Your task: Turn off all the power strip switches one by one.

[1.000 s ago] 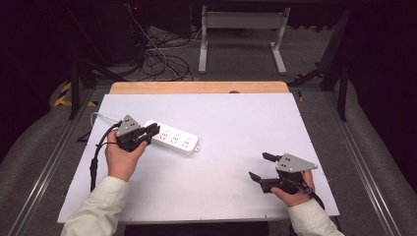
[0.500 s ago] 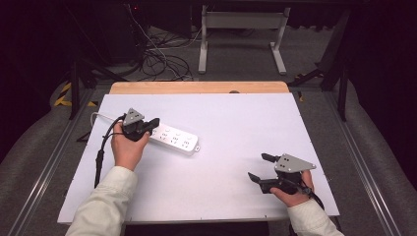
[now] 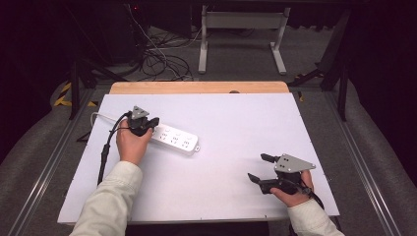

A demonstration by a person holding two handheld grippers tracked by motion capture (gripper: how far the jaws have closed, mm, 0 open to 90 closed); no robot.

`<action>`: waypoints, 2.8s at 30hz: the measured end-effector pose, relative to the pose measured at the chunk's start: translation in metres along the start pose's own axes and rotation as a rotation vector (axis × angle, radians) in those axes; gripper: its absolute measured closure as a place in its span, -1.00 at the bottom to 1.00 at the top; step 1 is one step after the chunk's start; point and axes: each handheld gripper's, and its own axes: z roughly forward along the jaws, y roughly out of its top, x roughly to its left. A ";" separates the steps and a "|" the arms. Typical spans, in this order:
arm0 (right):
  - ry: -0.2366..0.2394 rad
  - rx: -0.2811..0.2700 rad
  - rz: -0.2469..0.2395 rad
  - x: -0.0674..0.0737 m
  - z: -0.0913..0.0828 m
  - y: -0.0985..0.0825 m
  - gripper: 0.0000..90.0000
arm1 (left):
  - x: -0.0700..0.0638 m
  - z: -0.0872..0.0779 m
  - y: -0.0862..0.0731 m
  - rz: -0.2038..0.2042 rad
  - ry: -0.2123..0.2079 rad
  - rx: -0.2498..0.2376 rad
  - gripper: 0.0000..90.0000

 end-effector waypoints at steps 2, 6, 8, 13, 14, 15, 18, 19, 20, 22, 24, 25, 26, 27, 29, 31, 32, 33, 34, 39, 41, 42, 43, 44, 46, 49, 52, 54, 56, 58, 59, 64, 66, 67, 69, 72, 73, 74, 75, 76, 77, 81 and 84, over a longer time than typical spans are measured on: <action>0.000 0.000 -0.001 0.000 0.000 0.000 -0.56 | 0.000 0.001 0.000 0.004 0.006 0.007 1.00; 0.001 -0.002 0.002 0.000 0.000 0.000 -0.56 | 0.001 0.004 0.000 -0.012 0.025 0.032 1.00; 0.002 -0.002 0.002 0.000 0.000 0.000 -0.56 | 0.001 0.004 -0.001 -0.012 0.030 0.041 1.00; 0.003 -0.002 0.001 0.000 0.000 0.000 -0.56 | 0.001 0.006 -0.002 -0.014 0.026 0.057 1.00; 0.003 -0.001 0.001 0.000 0.000 0.000 -0.56 | 0.001 0.008 -0.003 -0.009 0.023 0.056 1.00; 0.003 -0.001 0.001 0.000 0.000 0.000 -0.56 | 0.000 0.008 -0.003 0.006 0.025 0.055 1.00; -0.002 -0.001 0.001 0.000 -0.001 0.000 -0.56 | 0.000 0.008 -0.004 0.011 0.036 0.061 1.00; -0.001 0.000 0.002 0.000 -0.001 0.000 -0.56 | 0.000 0.008 -0.004 0.008 0.035 0.063 1.00; 0.000 -0.001 0.000 0.000 -0.001 0.000 -0.56 | 0.000 0.008 -0.004 0.013 0.035 0.063 1.00; 0.001 -0.001 -0.001 0.000 -0.001 0.000 -0.56 | -0.001 0.009 -0.005 0.029 0.045 0.059 1.00; 0.000 0.000 -0.001 0.000 -0.001 0.000 -0.56 | -0.002 0.010 -0.005 0.025 0.042 0.059 1.00; 0.000 0.000 -0.001 0.000 -0.001 0.000 -0.56 | -0.003 0.011 -0.005 0.021 0.043 0.054 1.00; 0.000 0.001 0.001 0.000 -0.001 0.000 -0.56 | -0.003 0.011 -0.005 0.021 0.043 0.054 1.00; 0.001 0.000 0.001 0.000 -0.001 0.000 -0.56 | -0.003 0.011 -0.005 0.020 0.042 0.057 1.00; 0.002 0.000 0.001 0.000 -0.001 0.000 -0.56 | -0.004 0.011 -0.005 0.022 0.047 0.056 1.00; 0.001 -0.003 -0.001 0.000 -0.001 0.000 -0.56 | -0.004 0.011 -0.005 0.019 0.047 0.056 1.00; 0.001 -0.003 -0.001 0.000 -0.001 0.000 -0.56 | -0.004 0.011 -0.005 0.019 0.047 0.056 1.00; 0.002 -0.004 -0.001 0.000 -0.002 0.000 -0.56 | -0.004 0.011 -0.006 0.007 0.046 0.051 1.00; 0.001 -0.003 -0.001 0.000 -0.002 0.000 -0.56 | -0.004 0.011 -0.006 0.006 0.047 0.051 1.00; 0.005 -0.003 0.000 0.001 -0.002 0.000 -0.56 | -0.004 0.011 -0.007 -0.010 0.047 0.042 1.00; 0.005 -0.004 0.002 0.001 -0.003 0.000 -0.56 | -0.004 0.010 -0.008 -0.019 0.045 0.037 1.00; 0.004 -0.003 0.001 0.001 -0.003 0.000 -0.56 | -0.004 0.010 -0.008 -0.015 0.045 0.040 1.00; 0.003 -0.004 0.000 0.000 -0.003 0.000 -0.56 | -0.004 0.010 -0.008 -0.015 0.044 0.041 1.00; 0.003 -0.002 0.001 0.001 -0.003 0.000 -0.56 | -0.004 0.010 -0.008 -0.015 0.044 0.041 1.00; 0.007 -0.001 -0.004 0.001 -0.002 0.000 -0.56 | -0.005 0.010 -0.008 -0.010 0.051 0.040 1.00; 0.008 0.000 -0.002 0.002 -0.003 0.000 -0.56 | -0.006 0.010 -0.008 -0.002 0.060 0.042 1.00; 0.007 -0.002 -0.004 0.001 -0.003 0.000 -0.56 | -0.007 0.010 -0.009 -0.007 0.060 0.041 1.00; 0.009 0.001 -0.006 0.002 -0.002 0.000 -0.56 | -0.007 0.010 -0.009 -0.012 0.065 0.038 1.00; 0.010 0.001 -0.007 0.002 -0.002 -0.001 -0.56 | -0.007 0.010 -0.009 -0.016 0.064 0.043 1.00; 0.011 0.002 -0.005 0.002 -0.002 -0.001 -0.56 | -0.007 0.011 -0.009 -0.015 0.074 0.048 1.00; 0.011 0.002 -0.005 0.002 -0.002 -0.001 -0.56 | -0.007 0.011 -0.009 -0.014 0.076 0.047 1.00; 0.013 0.000 -0.004 0.002 -0.003 -0.001 -0.56 | -0.006 0.012 -0.009 -0.031 0.068 0.037 1.00; 0.011 0.003 -0.004 0.001 -0.003 -0.001 -0.56 | -0.010 0.011 -0.008 -0.012 0.075 0.015 1.00; 0.011 0.000 -0.001 0.001 -0.003 -0.001 -0.56 | -0.009 0.011 -0.007 -0.033 0.067 0.011 1.00; 0.013 0.005 0.003 0.001 -0.002 -0.001 -0.56 | -0.007 0.010 -0.006 -0.054 0.062 -0.013 1.00; 0.010 0.008 -0.001 0.001 -0.001 -0.002 -0.56 | -0.005 0.004 0.000 -0.066 0.037 -0.042 1.00; 0.008 0.009 0.000 0.001 -0.001 -0.002 -0.56 | -0.007 0.001 0.002 -0.066 0.028 -0.050 1.00; 0.010 0.008 0.000 0.000 -0.001 -0.002 -0.56 | -0.007 0.001 0.002 -0.066 0.028 -0.050 1.00; 0.011 0.008 -0.001 0.000 -0.001 -0.002 -0.56 | -0.009 -0.003 0.005 -0.059 0.012 -0.063 1.00; 0.011 0.009 -0.001 0.000 -0.001 -0.002 -0.56 | -0.009 -0.003 0.005 -0.059 0.012 -0.063 1.00; 0.011 0.009 -0.001 0.000 -0.001 -0.002 -0.56 | -0.011 -0.004 0.006 -0.063 0.001 -0.070 1.00; 0.010 0.004 0.000 0.001 -0.002 -0.001 -0.56 | -0.020 -0.004 0.006 -0.041 -0.045 -0.063 1.00; 0.011 0.004 -0.001 0.001 -0.002 -0.001 -0.56 | -0.025 -0.003 0.005 -0.031 -0.066 -0.052 1.00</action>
